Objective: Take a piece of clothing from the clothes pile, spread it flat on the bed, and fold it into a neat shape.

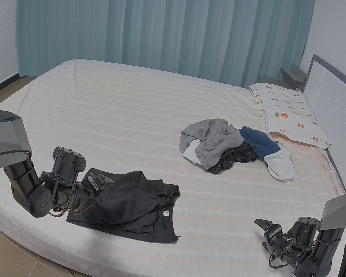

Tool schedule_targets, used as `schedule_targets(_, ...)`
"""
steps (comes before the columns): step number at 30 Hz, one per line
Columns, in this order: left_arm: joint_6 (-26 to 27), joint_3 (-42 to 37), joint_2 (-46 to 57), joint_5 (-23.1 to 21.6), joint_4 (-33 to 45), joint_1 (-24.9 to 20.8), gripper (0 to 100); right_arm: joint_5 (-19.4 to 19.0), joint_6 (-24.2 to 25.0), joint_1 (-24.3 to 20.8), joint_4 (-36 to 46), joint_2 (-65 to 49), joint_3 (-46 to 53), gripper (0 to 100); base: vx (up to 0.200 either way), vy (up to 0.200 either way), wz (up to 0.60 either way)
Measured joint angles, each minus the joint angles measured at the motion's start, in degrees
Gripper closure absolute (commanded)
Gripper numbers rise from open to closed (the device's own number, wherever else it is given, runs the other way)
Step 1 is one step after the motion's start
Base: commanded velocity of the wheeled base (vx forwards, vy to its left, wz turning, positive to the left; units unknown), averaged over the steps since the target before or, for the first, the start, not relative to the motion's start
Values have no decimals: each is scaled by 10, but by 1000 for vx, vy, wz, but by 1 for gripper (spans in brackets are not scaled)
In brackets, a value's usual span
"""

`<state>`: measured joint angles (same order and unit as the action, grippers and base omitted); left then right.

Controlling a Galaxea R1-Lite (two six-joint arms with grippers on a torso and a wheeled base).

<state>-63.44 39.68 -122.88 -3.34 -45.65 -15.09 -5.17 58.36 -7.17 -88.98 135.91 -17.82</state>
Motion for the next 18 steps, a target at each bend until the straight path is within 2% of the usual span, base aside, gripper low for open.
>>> schedule_targets(3,-15,1,-2,-1,0,3,0,0,0,0,0,0,0,0,0,0,0)
schedule_targets(13,-25,6,-5,-33,-2,30,0,6,-7,2,0,-7,-4,0,0,200,0)
schedule_targets(18,-25,7,-8,-38,-13,48,0,16,-12,-21,0,-22,-5,0,0,200,0)
